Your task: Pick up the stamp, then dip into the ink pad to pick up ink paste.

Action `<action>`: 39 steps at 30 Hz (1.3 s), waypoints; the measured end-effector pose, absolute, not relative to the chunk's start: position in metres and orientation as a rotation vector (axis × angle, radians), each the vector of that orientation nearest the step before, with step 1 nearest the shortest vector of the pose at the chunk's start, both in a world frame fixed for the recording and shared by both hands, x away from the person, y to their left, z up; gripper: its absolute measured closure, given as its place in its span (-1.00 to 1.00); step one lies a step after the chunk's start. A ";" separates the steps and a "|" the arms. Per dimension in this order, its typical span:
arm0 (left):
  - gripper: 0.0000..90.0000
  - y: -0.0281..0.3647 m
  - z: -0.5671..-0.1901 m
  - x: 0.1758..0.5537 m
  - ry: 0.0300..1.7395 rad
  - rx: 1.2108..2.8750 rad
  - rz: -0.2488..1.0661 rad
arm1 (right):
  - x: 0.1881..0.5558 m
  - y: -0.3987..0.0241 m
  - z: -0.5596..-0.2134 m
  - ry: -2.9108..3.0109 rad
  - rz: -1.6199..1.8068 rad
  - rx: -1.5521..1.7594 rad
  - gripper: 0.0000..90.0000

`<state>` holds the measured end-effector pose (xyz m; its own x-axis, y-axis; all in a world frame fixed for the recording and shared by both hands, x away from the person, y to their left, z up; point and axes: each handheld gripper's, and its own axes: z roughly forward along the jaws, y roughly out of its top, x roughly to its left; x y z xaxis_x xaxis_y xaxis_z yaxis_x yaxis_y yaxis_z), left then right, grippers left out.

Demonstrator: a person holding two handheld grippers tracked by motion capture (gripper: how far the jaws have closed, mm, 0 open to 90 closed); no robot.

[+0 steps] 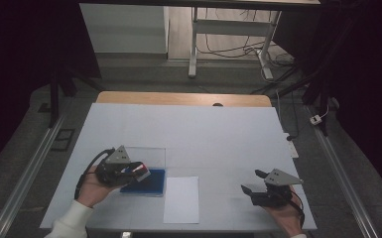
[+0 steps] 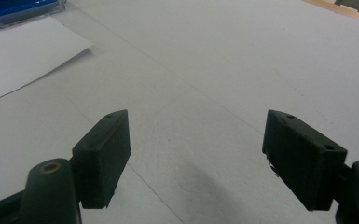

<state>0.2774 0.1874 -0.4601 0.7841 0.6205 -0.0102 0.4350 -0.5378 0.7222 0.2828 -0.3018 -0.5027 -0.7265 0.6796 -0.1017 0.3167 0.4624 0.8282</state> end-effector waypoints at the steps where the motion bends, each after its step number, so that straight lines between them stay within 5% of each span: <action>1: 0.57 0.189 -0.458 0.277 0.780 2.216 0.321 | 0.283 -0.302 -0.503 2.296 1.173 0.835 -0.49; 14: 0.57 0.203 -0.436 0.268 0.789 2.108 0.320 | 0.283 -0.301 -0.503 2.292 1.177 0.819 -0.49; 39: 0.57 0.180 -0.458 0.286 0.810 2.267 0.293 | 0.281 -0.298 -0.505 2.304 1.165 0.810 -0.48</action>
